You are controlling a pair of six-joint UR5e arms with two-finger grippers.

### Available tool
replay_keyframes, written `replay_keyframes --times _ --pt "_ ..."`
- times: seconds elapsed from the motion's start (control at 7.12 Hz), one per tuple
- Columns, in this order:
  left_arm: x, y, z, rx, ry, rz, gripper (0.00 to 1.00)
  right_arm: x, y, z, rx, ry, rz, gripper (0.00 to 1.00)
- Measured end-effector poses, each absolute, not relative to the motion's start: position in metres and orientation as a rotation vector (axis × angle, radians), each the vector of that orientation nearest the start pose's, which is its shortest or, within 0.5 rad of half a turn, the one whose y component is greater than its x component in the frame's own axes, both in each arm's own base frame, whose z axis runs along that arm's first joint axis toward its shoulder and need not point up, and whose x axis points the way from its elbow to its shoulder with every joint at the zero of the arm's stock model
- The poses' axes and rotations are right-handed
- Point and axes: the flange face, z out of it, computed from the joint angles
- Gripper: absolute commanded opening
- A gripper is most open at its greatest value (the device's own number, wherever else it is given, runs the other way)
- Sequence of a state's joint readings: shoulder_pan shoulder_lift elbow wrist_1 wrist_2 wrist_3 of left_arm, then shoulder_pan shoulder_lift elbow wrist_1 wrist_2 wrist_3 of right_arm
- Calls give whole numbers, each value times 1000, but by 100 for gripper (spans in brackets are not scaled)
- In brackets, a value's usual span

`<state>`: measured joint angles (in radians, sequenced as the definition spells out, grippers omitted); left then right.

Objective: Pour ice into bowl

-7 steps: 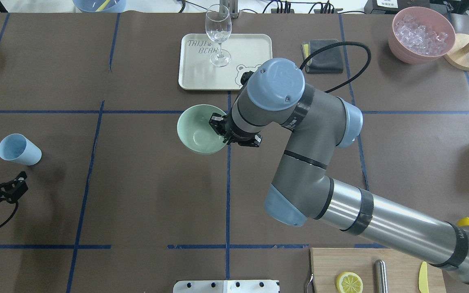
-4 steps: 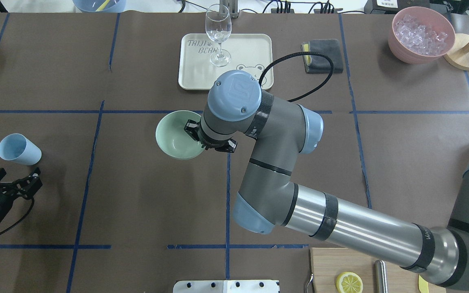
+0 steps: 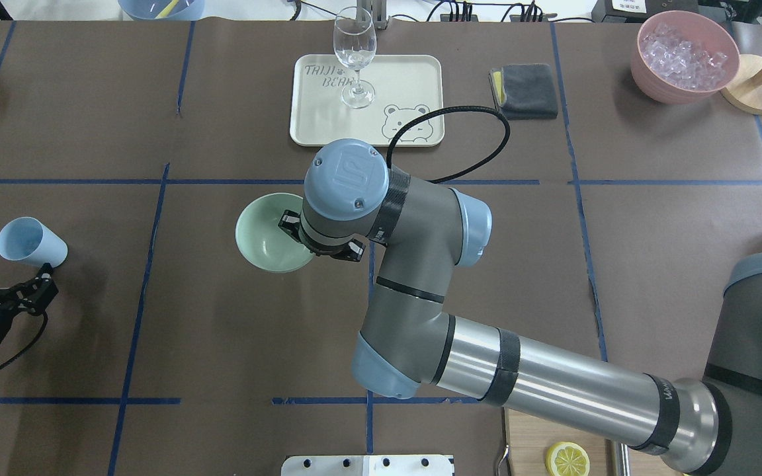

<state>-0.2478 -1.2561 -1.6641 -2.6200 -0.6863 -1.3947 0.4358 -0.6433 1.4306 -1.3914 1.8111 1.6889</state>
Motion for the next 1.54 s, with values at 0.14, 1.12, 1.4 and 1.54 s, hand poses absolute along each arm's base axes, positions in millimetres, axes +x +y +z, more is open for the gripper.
replay_keyframes --times 0.14,1.12,1.4,1.54 --pt "308 -310 615 1000 570 -446 100 -643 -414 112 -62 -985 390 0" --pt "331 -371 600 1075 505 -457 0 -654 -404 111 -53 -978 386 0" --pt "310 -390 556 1147 499 -401 0 -665 -396 111 -42 -969 388 0" --pt "295 -400 530 1171 509 -377 0 -680 -391 109 -35 -954 385 0"
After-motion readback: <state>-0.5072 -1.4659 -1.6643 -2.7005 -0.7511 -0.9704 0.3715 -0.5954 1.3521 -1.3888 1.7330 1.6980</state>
